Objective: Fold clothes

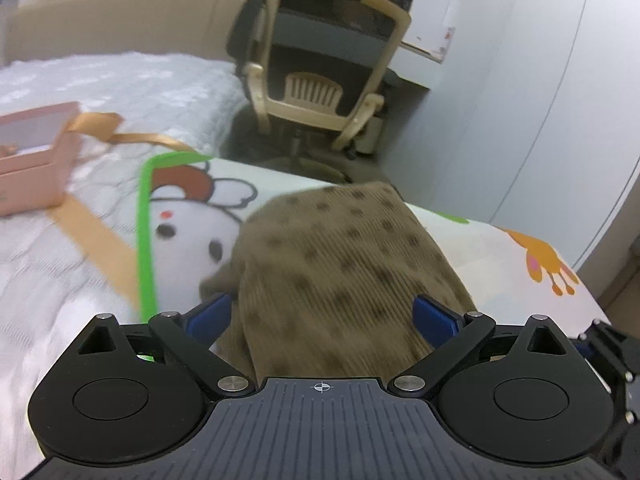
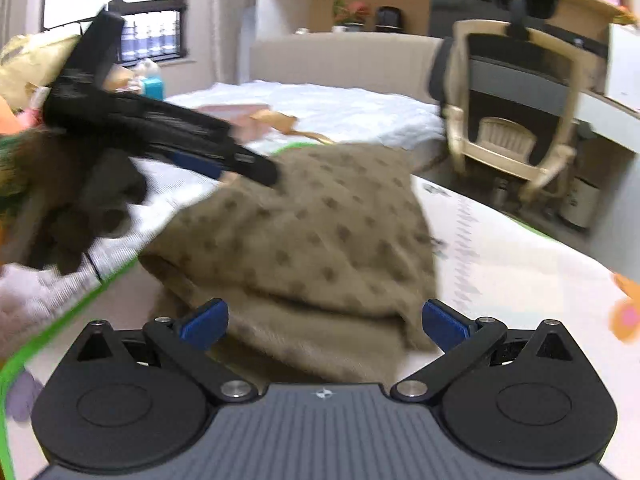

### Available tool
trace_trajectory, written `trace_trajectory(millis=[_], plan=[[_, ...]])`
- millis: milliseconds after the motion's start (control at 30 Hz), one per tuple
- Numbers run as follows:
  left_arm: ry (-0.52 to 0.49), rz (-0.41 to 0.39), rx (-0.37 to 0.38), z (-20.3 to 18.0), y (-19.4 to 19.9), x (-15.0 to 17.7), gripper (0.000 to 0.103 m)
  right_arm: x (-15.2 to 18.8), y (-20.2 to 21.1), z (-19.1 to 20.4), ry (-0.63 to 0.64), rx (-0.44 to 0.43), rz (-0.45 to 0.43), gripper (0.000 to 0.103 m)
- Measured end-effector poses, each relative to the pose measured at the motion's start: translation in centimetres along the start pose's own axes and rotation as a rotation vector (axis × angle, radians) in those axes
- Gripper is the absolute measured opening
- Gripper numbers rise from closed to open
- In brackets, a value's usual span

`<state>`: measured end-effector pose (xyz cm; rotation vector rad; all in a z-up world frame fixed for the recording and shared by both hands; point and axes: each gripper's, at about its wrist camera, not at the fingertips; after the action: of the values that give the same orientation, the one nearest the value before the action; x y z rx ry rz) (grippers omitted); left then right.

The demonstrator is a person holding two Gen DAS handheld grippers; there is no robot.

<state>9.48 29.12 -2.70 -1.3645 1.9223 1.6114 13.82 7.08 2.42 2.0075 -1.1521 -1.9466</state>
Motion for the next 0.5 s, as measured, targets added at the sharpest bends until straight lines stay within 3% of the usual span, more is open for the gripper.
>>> trace_trajectory(millis=[200,367,500], plan=[[-0.016,-0.018,-0.092,-3.1,4.2,7.1,0.103,3.5,4.5,1.1,-0.057,0.112,0.065,0.103],[-0.030,-0.032,-0.169,-5.8,7.8,13.0,0.103,7.6,7.3,1.7,-0.182,0.151,0.125,0.103],[-0.069,-0.040,-0.209,-6.8,8.3,14.4,0.103,8.5,8.0,2.0,-0.196,0.148,0.102,0.103]])
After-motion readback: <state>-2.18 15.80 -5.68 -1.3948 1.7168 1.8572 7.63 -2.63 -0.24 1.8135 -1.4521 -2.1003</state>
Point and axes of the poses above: each gripper's, at about its wrist camera, not at the fingertips, and y roughly against the way its jaws point, z to its left, x to its underside, and after that the axes turned 9 degrees about y, right-handed
